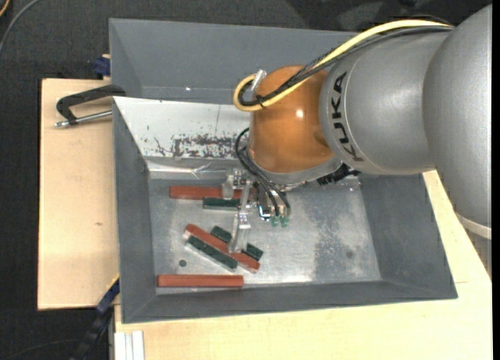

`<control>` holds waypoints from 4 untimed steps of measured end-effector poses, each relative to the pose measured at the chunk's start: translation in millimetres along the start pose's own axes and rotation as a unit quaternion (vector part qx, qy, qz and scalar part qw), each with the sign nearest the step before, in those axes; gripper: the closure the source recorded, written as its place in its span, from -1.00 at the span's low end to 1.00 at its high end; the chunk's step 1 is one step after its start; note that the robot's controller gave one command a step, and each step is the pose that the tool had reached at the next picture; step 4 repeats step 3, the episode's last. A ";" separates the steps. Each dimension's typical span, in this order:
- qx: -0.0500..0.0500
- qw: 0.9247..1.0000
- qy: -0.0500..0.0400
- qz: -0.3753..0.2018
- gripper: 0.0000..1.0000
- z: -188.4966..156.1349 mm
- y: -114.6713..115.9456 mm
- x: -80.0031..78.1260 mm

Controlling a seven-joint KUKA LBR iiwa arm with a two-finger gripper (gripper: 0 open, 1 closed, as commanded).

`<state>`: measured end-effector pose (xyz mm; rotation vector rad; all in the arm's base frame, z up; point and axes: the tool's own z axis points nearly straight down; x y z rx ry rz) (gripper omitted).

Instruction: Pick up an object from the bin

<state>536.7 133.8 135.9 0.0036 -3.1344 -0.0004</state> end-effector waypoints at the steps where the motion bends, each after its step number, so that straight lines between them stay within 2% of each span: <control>1: 0.000 1.000 0.001 0.009 -1.00 67.4 5.3 29.0; 2: -0.001 1.000 -0.004 0.010 1.00 62.9 4.9 25.9; 3: -0.002 1.000 -0.009 0.015 1.00 -71.0 0.4 42.0; 4: -0.002 1.000 -0.009 0.015 1.00 -71.0 0.4 42.0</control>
Offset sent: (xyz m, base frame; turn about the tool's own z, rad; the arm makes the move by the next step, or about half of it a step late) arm -0.0271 0.0041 -0.0638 0.0207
